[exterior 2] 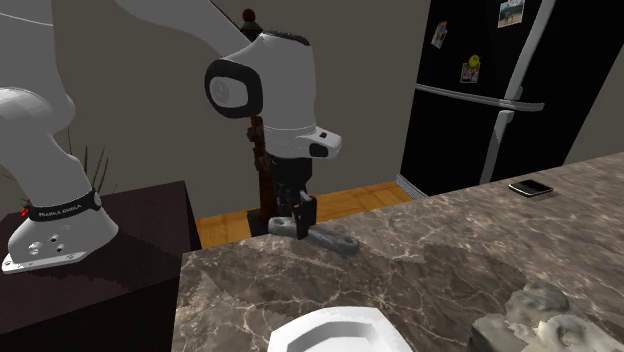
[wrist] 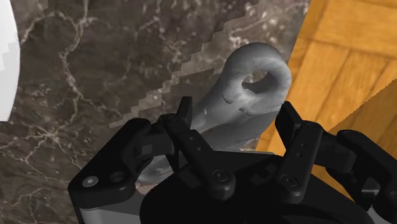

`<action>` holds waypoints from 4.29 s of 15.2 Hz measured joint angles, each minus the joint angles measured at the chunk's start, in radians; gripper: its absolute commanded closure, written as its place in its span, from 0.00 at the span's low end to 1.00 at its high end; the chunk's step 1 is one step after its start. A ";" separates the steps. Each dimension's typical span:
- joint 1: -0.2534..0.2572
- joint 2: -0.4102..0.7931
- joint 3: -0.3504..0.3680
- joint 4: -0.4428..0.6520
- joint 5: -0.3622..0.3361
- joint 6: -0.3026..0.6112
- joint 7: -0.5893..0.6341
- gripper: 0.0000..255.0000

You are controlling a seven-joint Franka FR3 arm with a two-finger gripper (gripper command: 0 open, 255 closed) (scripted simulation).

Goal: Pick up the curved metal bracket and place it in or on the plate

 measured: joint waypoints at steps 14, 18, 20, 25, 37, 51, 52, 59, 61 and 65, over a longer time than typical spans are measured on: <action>0.005 -0.089 -0.037 0.070 -0.068 -0.146 0.022 1.00; -0.069 -0.030 -0.058 0.149 -0.029 -0.180 -0.082 1.00; -0.106 -0.001 -0.065 0.196 -0.011 -0.205 -0.127 1.00; -0.219 0.104 -0.072 0.340 0.047 -0.265 -0.249 1.00; -0.412 0.313 -0.052 0.610 0.137 -0.347 -0.389 1.00; -0.421 0.382 -0.022 0.563 0.176 -0.237 -0.411 1.00; -0.420 0.383 -0.021 0.563 0.177 -0.236 -0.411 1.00; -0.420 0.382 -0.021 0.562 0.177 -0.236 -0.412 0.00; -0.420 0.382 -0.021 0.562 0.177 -0.236 -0.412 0.00; -0.411 0.334 -0.040 0.585 0.151 -0.302 -0.398 0.00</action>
